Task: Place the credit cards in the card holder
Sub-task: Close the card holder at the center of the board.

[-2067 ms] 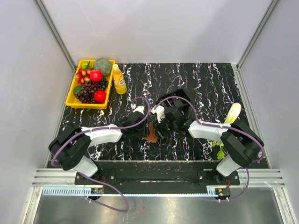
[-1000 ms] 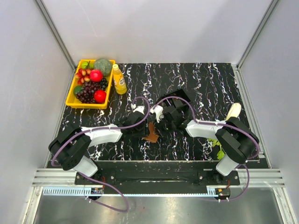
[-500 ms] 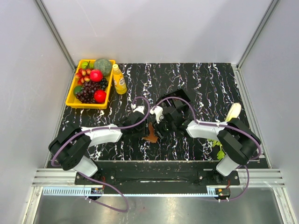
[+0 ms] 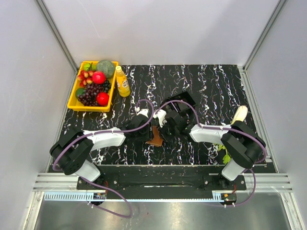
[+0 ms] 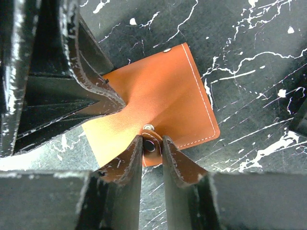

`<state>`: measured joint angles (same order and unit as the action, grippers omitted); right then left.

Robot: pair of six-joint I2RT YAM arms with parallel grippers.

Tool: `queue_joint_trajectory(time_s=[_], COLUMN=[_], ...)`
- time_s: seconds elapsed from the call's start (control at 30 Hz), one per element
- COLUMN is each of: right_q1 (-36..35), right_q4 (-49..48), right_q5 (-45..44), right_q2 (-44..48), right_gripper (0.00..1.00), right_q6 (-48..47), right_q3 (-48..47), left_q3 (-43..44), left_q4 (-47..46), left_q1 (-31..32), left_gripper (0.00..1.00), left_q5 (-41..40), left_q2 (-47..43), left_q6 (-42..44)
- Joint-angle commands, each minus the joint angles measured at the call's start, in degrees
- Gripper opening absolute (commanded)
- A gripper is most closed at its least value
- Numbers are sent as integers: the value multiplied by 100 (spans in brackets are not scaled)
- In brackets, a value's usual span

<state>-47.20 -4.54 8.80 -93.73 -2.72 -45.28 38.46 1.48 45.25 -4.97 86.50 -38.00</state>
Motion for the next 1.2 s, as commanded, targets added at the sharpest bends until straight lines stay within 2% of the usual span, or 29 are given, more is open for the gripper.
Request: queue_joint_trajectory(time_s=[0.0,0.27,0.33,0.5,0.57,0.6,0.8,1.0,1.07,1.13,1.17], right_q1=[-52,-52,-52,-44,-52,-52,-52,-44,-44,-35,-35], right_q4=[-241,-206,-293,-189,-240,-241,-197,-232,-66,127,215], right_q5=[-37,377,438,297,447,543,526,-402,-677,-845,-766], right_q2=[13,-321,-400,-690,-681,-655,-32,856,988,1006,971], right_gripper=[25,31,29,31,37,44,51,55,52,53,48], right_q6=[17,105,96,70,131,105,527,1290,1616,2081,2204], right_q3=[-104,-306,-298,-350,-298,-245,-122,27,1,-77,-130], left_q3=[-31,-49,-49,-75,-75,-84,-198,-251,-269,-286,-304], left_q4=[81,-42,-77,-60,-25,-7,-24,-86,-112,-121,-121], left_q1=[-17,-17,-17,-17,-17,-25,-69,-69,-78,-78,-78], left_gripper=[43,43,43,43,43,43,43,43,43,43,43], left_q5=[102,163,207,163,137,111,-39,-135,-153,-144,-144], left_q2=[-89,-54,-37,-72,-81,-89,-195,-300,-335,-379,-397], left_q6=[56,21,29,47,38,12,-155,-313,-357,-392,-410])
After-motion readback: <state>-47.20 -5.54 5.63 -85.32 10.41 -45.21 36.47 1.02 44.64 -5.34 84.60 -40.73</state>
